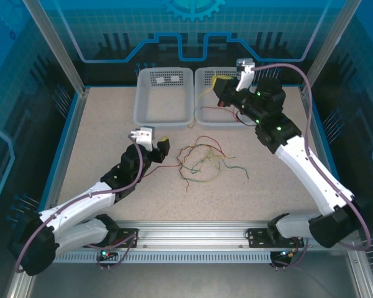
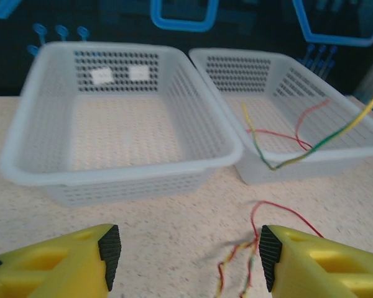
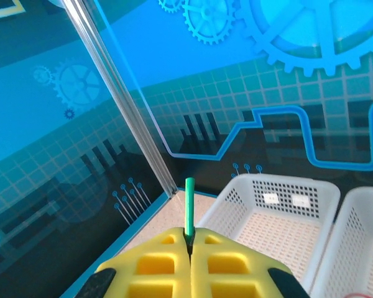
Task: Untangle the cables
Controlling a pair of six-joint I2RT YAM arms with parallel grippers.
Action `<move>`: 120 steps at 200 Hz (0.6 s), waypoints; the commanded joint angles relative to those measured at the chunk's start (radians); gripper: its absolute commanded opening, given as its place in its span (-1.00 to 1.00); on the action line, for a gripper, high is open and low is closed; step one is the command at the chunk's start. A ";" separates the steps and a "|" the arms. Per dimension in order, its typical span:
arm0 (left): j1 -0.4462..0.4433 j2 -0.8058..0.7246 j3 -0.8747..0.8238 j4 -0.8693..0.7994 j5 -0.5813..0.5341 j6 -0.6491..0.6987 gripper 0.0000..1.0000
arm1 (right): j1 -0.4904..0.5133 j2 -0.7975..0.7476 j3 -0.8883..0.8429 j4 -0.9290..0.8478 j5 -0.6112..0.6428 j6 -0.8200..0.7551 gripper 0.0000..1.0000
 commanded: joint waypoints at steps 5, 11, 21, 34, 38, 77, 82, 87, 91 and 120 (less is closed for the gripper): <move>-0.005 -0.077 -0.080 0.056 -0.093 -0.055 0.29 | 0.023 0.089 0.108 0.083 0.025 -0.028 -1.00; -0.005 -0.088 -0.092 0.060 -0.094 -0.060 0.29 | 0.026 0.113 0.126 0.094 0.026 -0.031 -1.00; -0.005 -0.102 -0.099 0.036 -0.106 -0.079 0.29 | 0.033 0.154 0.151 0.117 0.038 -0.041 -1.00; -0.005 -0.113 -0.106 0.017 -0.097 -0.088 0.30 | 0.041 0.216 0.193 0.139 0.078 -0.053 -1.00; -0.005 -0.117 -0.108 0.013 -0.090 -0.089 0.30 | 0.041 0.239 0.214 0.136 0.092 -0.053 -1.00; -0.005 -0.113 -0.118 0.000 -0.065 -0.089 0.32 | 0.037 0.515 0.446 0.108 0.152 -0.056 -1.00; -0.005 -0.111 -0.118 -0.001 -0.063 -0.088 0.33 | 0.038 0.551 0.477 0.108 0.152 -0.052 -1.00; -0.005 -0.109 -0.117 -0.001 -0.066 -0.086 0.33 | 0.038 0.586 0.509 0.107 0.154 -0.045 -1.00; -0.005 -0.107 -0.117 -0.001 -0.065 -0.085 0.32 | 0.038 0.614 0.529 0.110 0.155 -0.042 -1.00; -0.001 -0.086 -0.115 0.025 -0.072 -0.058 0.33 | 0.036 0.824 0.679 0.209 0.167 -0.024 -1.00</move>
